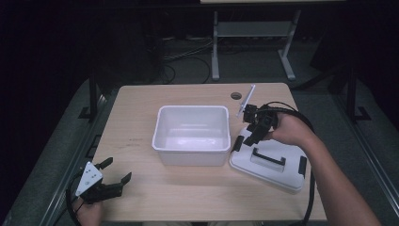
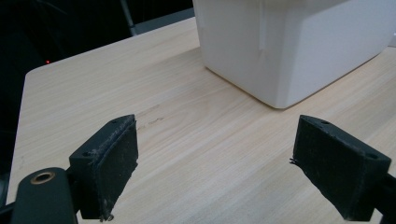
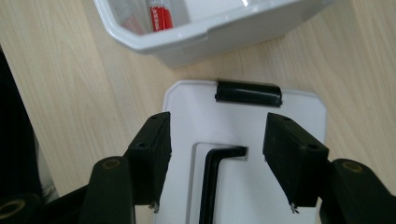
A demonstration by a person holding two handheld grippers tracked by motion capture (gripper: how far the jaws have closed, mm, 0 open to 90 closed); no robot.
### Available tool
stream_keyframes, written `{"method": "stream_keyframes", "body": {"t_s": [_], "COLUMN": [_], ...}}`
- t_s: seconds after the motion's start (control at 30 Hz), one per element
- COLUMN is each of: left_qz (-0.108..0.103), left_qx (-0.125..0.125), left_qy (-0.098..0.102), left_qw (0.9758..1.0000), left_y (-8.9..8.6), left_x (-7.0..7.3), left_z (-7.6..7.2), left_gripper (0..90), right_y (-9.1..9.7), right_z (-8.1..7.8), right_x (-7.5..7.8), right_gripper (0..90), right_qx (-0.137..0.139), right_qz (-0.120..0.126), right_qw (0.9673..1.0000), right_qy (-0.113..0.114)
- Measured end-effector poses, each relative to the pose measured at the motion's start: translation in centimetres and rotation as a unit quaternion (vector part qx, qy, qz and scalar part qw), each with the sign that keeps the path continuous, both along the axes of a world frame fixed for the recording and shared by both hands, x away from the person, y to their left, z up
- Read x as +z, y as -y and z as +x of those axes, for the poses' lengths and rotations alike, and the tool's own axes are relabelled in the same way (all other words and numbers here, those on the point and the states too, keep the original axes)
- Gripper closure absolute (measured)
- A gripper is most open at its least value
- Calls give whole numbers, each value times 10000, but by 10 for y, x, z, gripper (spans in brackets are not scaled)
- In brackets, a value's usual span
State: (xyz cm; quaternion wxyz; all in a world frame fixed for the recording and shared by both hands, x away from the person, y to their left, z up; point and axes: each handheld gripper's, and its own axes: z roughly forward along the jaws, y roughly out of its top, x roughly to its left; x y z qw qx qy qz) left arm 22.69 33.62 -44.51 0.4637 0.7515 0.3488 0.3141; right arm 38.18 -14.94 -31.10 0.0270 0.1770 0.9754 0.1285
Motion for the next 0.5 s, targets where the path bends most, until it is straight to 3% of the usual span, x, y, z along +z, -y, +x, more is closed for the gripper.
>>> {"method": "stream_keyframes", "body": {"t_s": [0.5], "left_qz": [45], "left_qx": [3], "left_qy": [-9], "left_qw": [10000], "left_y": [2], "left_x": [0], "left_z": [0], "left_gripper": [135], "right_y": [31], "right_z": [-8], "right_x": [-23], "right_gripper": [414], "right_qx": [-257], "right_qz": [46], "right_qw": [9996], "right_qy": [-95]}}
